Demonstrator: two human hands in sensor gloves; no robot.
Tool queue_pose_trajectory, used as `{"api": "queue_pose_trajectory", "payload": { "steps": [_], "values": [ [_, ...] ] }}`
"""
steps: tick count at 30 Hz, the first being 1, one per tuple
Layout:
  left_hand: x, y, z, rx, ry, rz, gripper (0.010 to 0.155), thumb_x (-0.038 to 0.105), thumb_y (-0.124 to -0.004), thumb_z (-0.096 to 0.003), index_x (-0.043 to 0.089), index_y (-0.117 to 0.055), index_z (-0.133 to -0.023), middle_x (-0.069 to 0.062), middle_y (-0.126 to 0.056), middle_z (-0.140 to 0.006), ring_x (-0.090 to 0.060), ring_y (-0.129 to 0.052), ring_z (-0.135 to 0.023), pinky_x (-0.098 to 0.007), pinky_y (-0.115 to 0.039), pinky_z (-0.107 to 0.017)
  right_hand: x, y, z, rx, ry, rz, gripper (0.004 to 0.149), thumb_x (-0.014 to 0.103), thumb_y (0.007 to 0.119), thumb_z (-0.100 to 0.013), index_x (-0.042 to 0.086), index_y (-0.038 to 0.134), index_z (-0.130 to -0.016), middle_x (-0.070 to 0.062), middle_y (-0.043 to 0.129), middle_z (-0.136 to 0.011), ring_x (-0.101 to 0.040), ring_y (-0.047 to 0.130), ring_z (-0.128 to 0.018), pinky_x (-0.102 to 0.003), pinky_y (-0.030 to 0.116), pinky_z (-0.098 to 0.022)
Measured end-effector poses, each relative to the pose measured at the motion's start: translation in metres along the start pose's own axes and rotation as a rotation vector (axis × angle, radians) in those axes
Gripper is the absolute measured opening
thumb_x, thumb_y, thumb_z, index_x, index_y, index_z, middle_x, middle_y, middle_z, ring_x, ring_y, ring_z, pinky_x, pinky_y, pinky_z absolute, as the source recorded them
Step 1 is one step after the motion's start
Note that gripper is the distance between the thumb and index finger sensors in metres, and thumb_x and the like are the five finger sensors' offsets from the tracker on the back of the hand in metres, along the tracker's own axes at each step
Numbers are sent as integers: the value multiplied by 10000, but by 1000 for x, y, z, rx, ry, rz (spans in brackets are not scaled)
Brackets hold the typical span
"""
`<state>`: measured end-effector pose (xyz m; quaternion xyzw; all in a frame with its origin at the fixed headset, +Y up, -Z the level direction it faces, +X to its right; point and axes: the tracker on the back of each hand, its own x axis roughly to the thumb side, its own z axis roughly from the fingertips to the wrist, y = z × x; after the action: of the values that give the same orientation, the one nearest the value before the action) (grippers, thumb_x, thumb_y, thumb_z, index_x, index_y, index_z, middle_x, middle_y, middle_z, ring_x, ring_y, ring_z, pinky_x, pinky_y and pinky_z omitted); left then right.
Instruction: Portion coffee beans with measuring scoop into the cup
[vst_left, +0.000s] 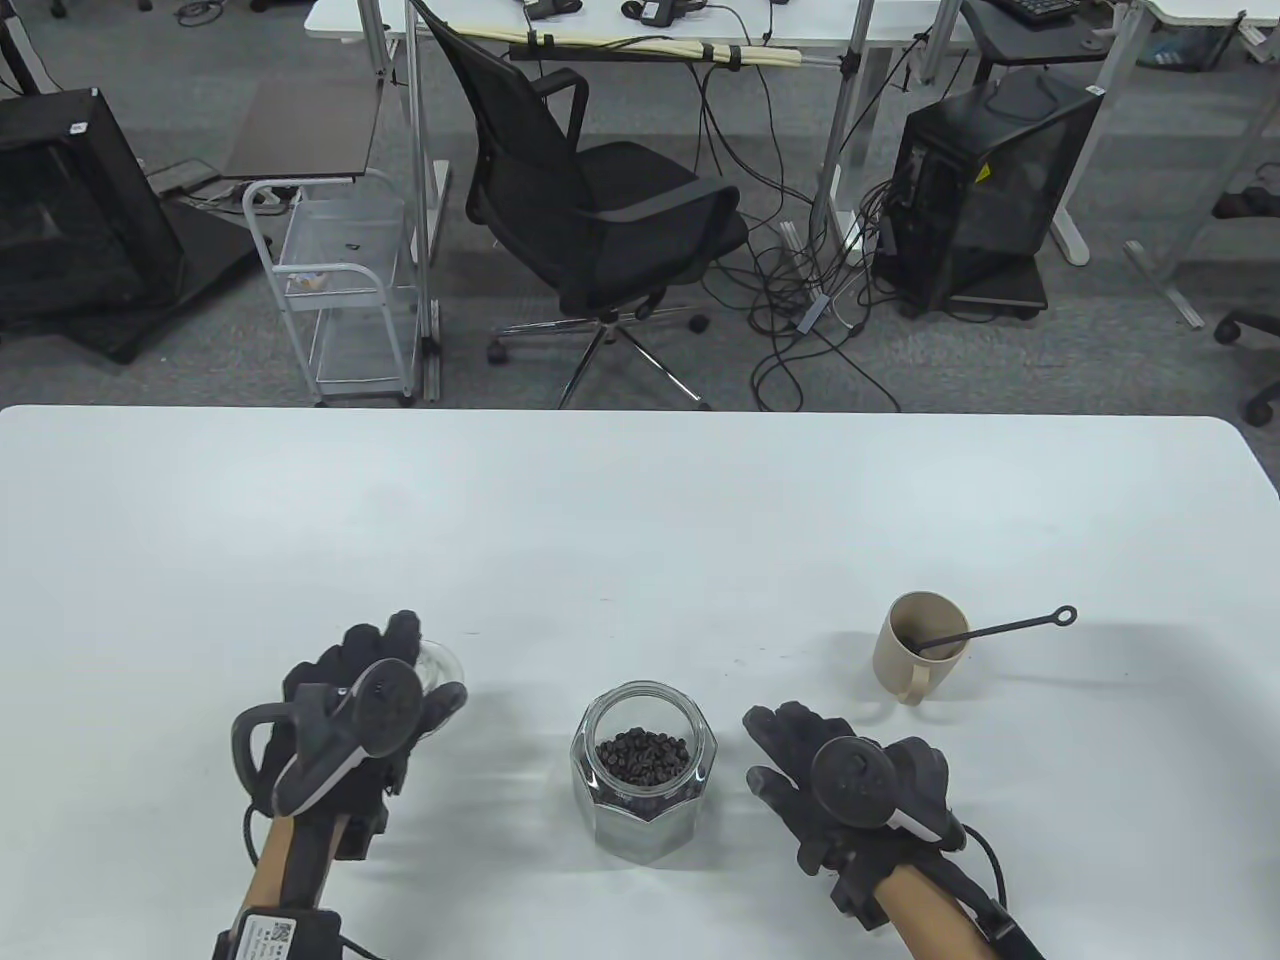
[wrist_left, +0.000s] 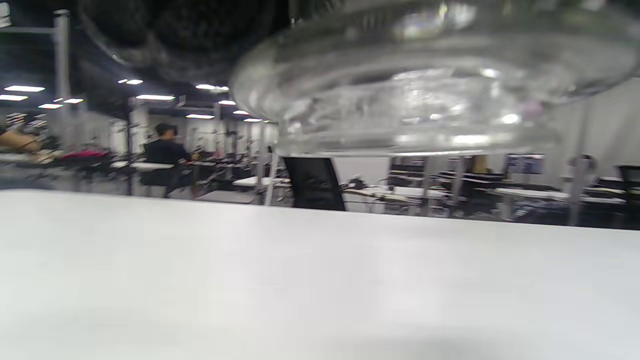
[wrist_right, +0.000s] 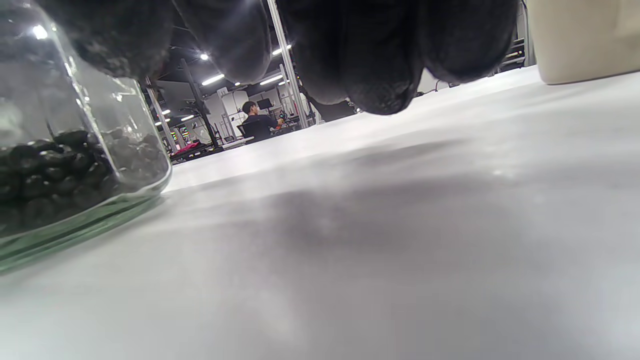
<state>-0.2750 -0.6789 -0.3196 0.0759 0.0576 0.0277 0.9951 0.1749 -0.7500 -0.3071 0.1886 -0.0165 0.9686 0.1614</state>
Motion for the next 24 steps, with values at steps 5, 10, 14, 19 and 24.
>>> {"api": "queue_pose_trajectory", "payload": {
  "steps": [5,10,14,19,24],
  "values": [
    [-61,-27,-7,-61,213,-51,863,765,-665,-391,356,-474,-1127,-68,-670,-1096,-206,-868,-575,-536,-703,-689,0,0,0,-2,-5,-1,650,557,730,-499,275,670,-1082,-279,759,-1069,-454,830,-842,-586,712,-556],
    [-92,-49,-12,-171,309,25,853,745,-674,-405,349,-459,-1130,-85,-648,-1112,-195,-875,-579,-552,-688,-708,2,1,0,-2,-18,-9,647,558,729,-500,276,672,-1080,-281,756,-1072,-455,825,-848,-594,703,-565],
    [-90,-60,-14,-207,312,-68,847,732,-677,-411,352,-442,-1131,-85,-628,-1126,-201,-873,-613,-568,-666,-728,2,1,0,0,-22,-10,648,558,730,-500,276,673,-1080,-279,754,-1073,-459,823,-850,-594,705,-563],
    [-89,-65,-17,-248,306,-78,837,713,-697,-417,362,-431,-1129,-97,-601,-1140,-214,-866,-654,-585,-644,-743,2,1,1,-9,-25,-12,646,558,729,-500,272,678,-1077,-279,751,-1077,-458,821,-853,-597,701,-566],
    [-89,-66,-17,-241,308,-100,836,715,-701,-419,365,-432,-1130,-92,-599,-1143,-215,-863,-658,-590,-637,-746,2,2,1,-2,-22,-12,648,558,729,-500,273,674,-1080,-279,751,-1076,-459,821,-853,-596,703,-564]
  ]
}}
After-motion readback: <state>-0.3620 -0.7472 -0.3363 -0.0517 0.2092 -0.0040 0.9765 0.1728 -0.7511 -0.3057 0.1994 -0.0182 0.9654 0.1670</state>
